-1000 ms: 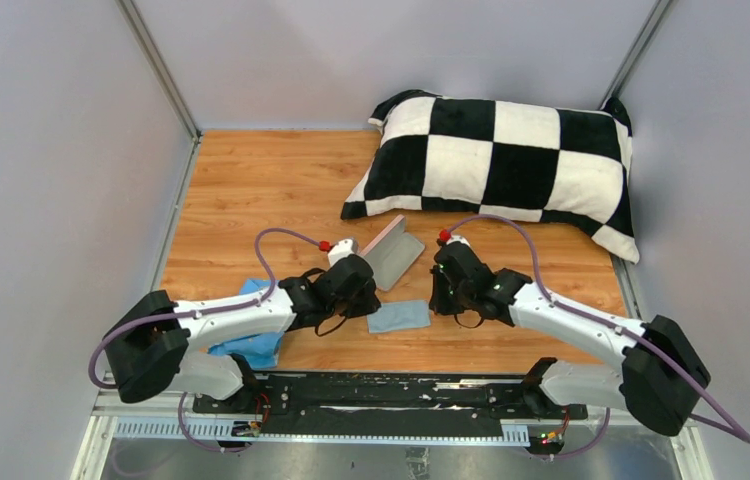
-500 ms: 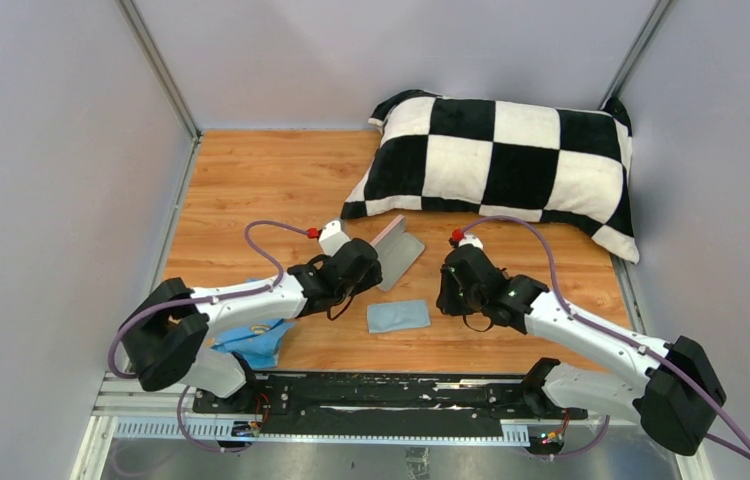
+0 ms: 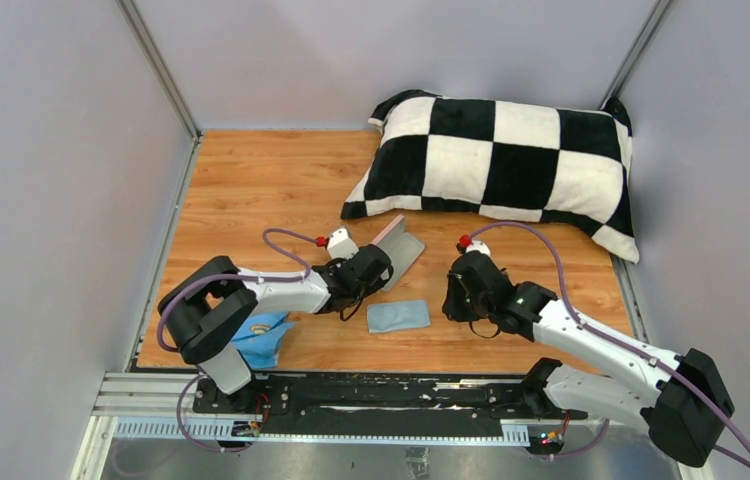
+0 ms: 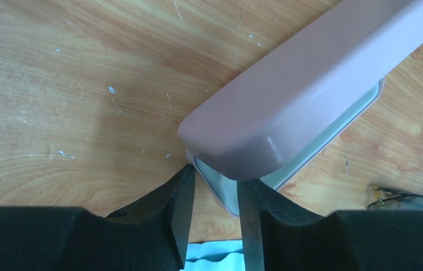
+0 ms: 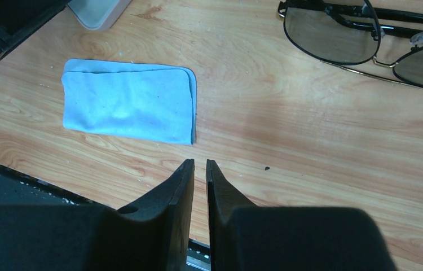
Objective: Organize the sunglasses
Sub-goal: Adjust the sunglasses case at the center of the board, then pick up the glasses cleaning cloth from the center of the board.
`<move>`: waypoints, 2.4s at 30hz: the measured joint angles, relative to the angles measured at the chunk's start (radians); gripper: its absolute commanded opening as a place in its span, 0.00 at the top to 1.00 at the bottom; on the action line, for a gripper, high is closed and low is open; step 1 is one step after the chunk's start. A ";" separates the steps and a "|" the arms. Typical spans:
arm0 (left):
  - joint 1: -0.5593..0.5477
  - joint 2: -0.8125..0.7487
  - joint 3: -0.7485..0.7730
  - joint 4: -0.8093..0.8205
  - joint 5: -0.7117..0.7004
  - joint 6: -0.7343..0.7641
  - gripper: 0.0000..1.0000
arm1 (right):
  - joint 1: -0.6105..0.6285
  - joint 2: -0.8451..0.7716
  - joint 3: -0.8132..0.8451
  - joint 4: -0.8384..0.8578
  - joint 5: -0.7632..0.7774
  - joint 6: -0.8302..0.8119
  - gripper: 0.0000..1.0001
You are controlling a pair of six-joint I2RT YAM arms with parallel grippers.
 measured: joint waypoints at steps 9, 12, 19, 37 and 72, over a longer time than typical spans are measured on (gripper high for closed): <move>0.001 0.000 -0.001 0.000 0.011 0.004 0.91 | 0.000 -0.019 -0.007 -0.007 0.002 0.005 0.81; 0.001 -0.046 -0.021 -0.030 0.019 0.068 0.94 | 0.000 -0.019 -0.007 -0.007 0.004 0.005 0.81; 0.008 -0.171 -0.032 -0.126 0.013 0.299 0.95 | 0.000 -0.014 -0.007 -0.006 0.005 0.005 0.82; 0.092 -0.056 -0.015 -0.077 0.061 0.477 1.00 | 0.000 -0.005 -0.016 -0.005 0.004 0.015 0.83; -0.004 -0.517 -0.204 -0.187 0.123 0.264 0.52 | -0.002 0.266 0.006 0.114 -0.129 -0.011 0.68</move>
